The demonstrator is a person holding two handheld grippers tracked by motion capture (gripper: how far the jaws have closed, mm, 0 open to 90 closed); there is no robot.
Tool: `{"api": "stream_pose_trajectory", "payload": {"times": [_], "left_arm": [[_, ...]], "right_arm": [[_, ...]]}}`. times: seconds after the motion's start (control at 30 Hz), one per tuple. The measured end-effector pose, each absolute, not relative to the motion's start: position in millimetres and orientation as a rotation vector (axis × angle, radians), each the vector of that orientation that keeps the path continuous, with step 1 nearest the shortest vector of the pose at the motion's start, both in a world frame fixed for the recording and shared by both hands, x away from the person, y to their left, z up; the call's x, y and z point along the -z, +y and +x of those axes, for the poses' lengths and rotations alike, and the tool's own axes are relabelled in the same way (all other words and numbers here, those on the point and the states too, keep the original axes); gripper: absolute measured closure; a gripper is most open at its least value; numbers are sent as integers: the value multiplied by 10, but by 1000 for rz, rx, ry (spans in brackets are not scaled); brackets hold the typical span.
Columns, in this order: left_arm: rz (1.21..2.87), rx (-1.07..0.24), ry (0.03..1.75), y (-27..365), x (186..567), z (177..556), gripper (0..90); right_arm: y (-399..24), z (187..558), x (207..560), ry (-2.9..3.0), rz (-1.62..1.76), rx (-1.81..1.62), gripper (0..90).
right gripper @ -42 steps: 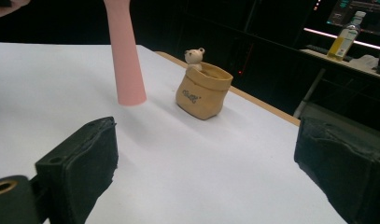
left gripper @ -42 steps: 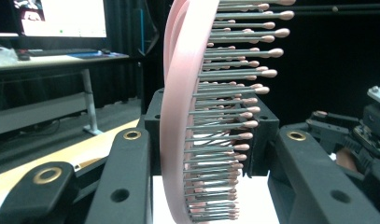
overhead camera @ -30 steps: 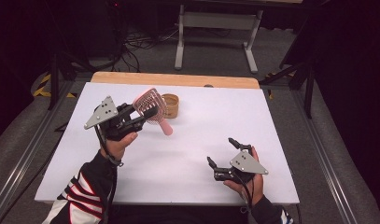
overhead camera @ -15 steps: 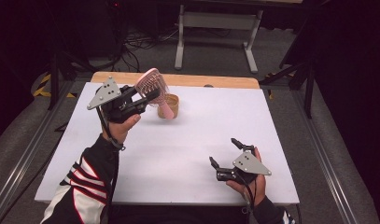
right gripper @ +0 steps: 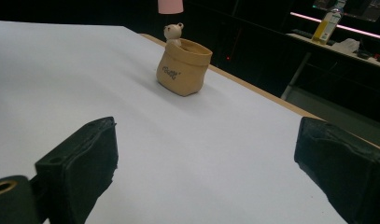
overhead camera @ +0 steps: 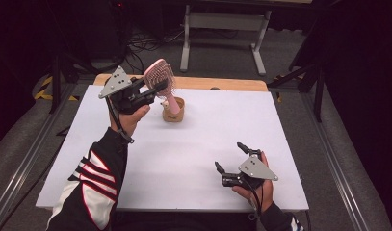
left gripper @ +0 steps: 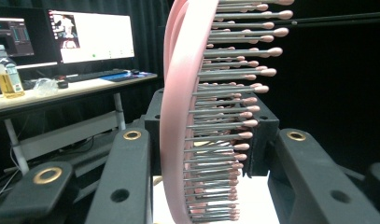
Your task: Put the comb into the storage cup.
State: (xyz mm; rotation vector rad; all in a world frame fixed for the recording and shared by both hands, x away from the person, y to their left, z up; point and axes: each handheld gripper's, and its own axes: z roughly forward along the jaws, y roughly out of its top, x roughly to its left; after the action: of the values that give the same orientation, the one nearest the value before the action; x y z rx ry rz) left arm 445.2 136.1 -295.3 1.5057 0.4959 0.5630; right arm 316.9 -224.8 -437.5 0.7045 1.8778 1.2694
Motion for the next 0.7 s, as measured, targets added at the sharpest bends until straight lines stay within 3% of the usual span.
{"api": "stream_pose_trajectory", "payload": {"times": [0.7], "left_arm": [[1548,-578,573,1201,3013,4795,630]], "right_arm": [[-2215,3165,4391,1908,674,-1272,69]]}}
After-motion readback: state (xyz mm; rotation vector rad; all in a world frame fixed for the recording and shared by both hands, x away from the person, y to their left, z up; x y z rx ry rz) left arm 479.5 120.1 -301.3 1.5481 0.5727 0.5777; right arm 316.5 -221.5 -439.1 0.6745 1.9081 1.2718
